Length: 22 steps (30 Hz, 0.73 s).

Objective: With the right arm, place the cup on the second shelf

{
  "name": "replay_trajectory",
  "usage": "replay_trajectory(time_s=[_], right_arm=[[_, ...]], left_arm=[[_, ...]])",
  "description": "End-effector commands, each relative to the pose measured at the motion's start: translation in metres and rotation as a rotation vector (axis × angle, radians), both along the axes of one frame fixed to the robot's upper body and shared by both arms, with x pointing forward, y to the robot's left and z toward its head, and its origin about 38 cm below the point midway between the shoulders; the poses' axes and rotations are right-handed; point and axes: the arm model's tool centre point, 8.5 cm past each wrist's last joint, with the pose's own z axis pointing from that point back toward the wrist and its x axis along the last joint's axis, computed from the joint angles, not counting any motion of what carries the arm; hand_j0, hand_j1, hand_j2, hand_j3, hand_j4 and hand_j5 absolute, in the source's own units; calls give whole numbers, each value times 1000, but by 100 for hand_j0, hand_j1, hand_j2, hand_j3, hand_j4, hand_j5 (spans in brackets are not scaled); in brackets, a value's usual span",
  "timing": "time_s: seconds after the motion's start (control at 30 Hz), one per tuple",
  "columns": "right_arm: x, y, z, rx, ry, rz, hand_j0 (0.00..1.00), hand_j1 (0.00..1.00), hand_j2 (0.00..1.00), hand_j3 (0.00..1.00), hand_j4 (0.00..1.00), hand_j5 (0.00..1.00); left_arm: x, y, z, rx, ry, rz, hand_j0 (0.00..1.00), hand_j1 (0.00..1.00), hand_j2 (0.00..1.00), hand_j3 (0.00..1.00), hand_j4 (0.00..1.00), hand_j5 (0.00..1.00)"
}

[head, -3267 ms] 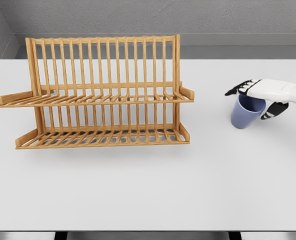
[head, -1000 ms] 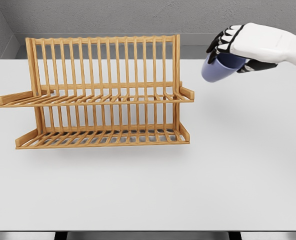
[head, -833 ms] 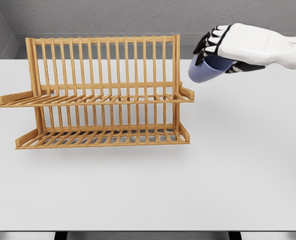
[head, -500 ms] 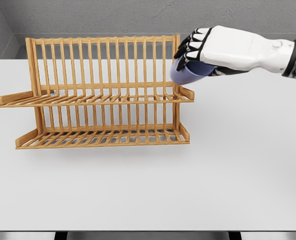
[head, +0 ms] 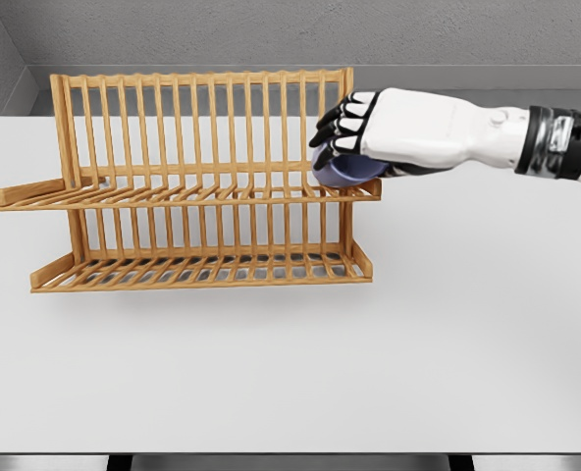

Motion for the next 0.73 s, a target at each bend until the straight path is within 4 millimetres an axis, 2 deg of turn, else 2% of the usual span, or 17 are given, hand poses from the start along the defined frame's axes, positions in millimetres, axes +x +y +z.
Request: replay_trajectory(time_s=[0.0, 0.1, 0.13, 0.2, 0.27, 0.3, 0.37, 0.4, 0.47, 0.5, 0.57, 0.7], right_arm=[[0, 1, -2, -1, 9, 2, 100, 100, 100, 100, 100, 100], [2, -5, 2, 1, 1, -15, 100, 100, 100, 100, 100, 100], [3, -6, 9, 1, -12, -17, 100, 100, 100, 100, 100, 100], [5, -21, 30, 40, -62, -56, 100, 100, 100, 100, 100, 100], [8, -54, 57, 87, -124, -143, 100, 100, 100, 100, 100, 100], [17, -85, 53, 96, -98, -230, 100, 100, 100, 100, 100, 100], [24, -149, 17, 108, 13, -410, 100, 100, 100, 100, 100, 100], [16, -173, -6, 126, 63, -473, 100, 100, 100, 100, 100, 100], [-16, -218, -55, 177, 157, -602, 100, 100, 100, 100, 100, 100], [-25, -220, -76, 186, 201, -617, 100, 100, 100, 100, 100, 100], [-30, -218, -97, 192, 247, -622, 100, 100, 100, 100, 100, 100], [-31, -217, -104, 198, 266, -624, 100, 100, 100, 100, 100, 100]], left_arm=[[1, 0, 0, 0, 0, 0, 100, 100, 100, 100, 100, 100], [1, 0, 0, 0, 0, 0, 100, 100, 100, 100, 100, 100], [1, 0, 0, 0, 0, 0, 100, 100, 100, 100, 100, 100], [1, 0, 0, 0, -2, 0, 100, 100, 100, 100, 100, 100], [1, 0, 0, 0, -2, 0, 100, 100, 100, 100, 100, 100], [0, 0, 0, 0, 0, 0, 100, 100, 100, 100, 100, 100], [1, 0, 0, 0, -2, 0, 100, 100, 100, 100, 100, 100], [1, 0, 0, 0, -2, 0, 100, 100, 100, 100, 100, 100], [1, 0, 0, 0, -2, 0, 100, 100, 100, 100, 100, 100], [1, 0, 0, 0, -2, 0, 100, 100, 100, 100, 100, 100], [0, 0, 0, 0, 0, 0, 100, 100, 100, 100, 100, 100], [0, 0, 0, -3, -2, 0, 100, 100, 100, 100, 100, 100]])
